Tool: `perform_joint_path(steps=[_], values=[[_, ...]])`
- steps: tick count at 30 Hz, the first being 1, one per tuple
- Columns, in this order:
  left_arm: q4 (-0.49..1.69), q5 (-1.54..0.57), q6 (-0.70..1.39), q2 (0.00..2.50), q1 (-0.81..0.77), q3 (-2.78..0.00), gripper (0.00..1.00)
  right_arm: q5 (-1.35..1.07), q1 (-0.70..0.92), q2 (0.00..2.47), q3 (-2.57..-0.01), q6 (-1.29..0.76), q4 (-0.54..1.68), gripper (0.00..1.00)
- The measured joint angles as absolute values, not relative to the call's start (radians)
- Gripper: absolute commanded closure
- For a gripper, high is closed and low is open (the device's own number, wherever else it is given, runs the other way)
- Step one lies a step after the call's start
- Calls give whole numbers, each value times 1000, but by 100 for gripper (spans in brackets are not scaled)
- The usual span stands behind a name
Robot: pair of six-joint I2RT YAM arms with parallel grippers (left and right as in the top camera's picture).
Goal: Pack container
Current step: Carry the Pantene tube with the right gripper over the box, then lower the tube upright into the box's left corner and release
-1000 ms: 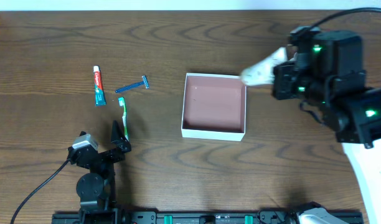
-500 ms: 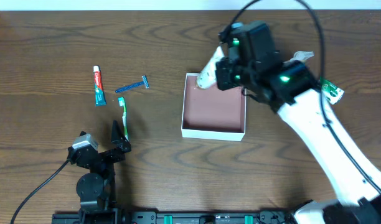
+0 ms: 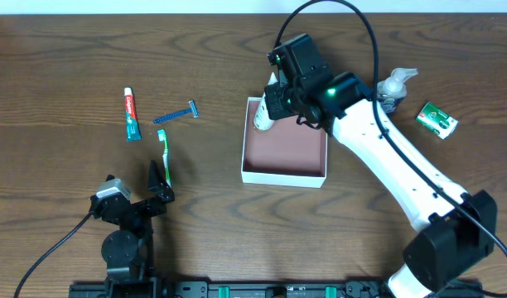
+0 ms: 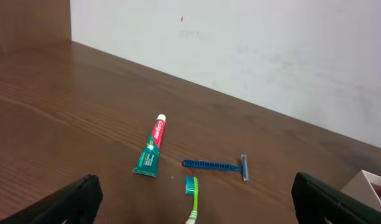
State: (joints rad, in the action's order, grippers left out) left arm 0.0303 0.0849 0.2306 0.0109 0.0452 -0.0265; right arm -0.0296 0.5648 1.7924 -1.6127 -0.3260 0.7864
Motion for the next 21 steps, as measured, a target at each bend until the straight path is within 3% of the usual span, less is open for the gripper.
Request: perform_joint_path(steps=[21], values=[[30,85,231,11,45,-27,2,-26,565,1831,-1613,-372,735,99]])
